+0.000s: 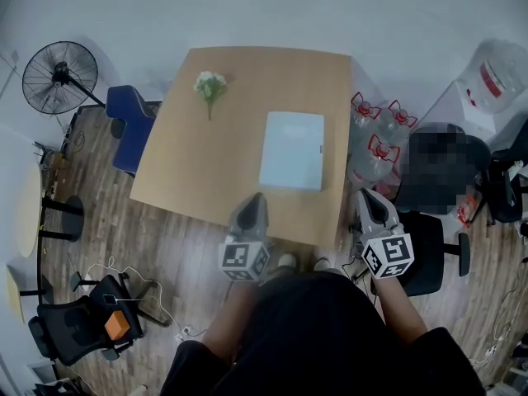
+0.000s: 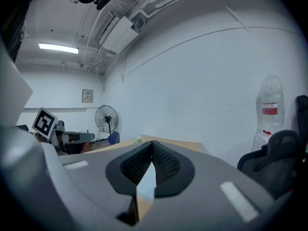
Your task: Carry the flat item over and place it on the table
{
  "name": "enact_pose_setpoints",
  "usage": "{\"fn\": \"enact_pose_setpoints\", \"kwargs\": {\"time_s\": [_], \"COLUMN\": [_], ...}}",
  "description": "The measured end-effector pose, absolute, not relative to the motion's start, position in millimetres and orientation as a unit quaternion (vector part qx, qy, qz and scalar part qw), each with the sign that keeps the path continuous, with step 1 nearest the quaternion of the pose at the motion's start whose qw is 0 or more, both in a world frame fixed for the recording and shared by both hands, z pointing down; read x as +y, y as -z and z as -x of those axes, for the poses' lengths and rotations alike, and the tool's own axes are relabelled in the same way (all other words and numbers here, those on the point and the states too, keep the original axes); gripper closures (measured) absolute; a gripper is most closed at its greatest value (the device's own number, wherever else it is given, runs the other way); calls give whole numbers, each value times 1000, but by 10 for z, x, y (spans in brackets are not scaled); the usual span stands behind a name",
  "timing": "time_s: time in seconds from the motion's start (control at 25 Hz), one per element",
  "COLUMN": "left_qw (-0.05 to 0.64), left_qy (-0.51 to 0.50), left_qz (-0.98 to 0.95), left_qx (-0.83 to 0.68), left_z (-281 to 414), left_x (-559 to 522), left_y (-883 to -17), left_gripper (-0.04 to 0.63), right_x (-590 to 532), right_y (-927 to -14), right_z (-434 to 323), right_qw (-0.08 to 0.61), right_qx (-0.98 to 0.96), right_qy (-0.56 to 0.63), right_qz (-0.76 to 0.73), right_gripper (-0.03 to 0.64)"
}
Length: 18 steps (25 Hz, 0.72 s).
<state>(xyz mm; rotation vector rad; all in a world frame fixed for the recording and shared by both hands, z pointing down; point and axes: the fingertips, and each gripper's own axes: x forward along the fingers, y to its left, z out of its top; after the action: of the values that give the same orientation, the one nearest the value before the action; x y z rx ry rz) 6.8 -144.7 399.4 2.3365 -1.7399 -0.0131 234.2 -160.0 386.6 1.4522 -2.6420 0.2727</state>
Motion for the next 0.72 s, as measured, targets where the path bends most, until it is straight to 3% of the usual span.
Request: {"fn": "enact_pose_setpoints", "kwargs": {"time_s": [0.72], "left_qw": [121], "left_qy": [-21], "left_qz": [-808], "left_qx": [-576], "left_z": [-376], "left_x": [-1411], "left_y": [-4152], "left_gripper": [597], "right_x": [-1536], "right_y": [-4046], "right_z": [-2679], "right_qw": [75], "right_qx": [-861], "right_qy": [-88], "right_qz": [-496], "right_gripper": [615]}}
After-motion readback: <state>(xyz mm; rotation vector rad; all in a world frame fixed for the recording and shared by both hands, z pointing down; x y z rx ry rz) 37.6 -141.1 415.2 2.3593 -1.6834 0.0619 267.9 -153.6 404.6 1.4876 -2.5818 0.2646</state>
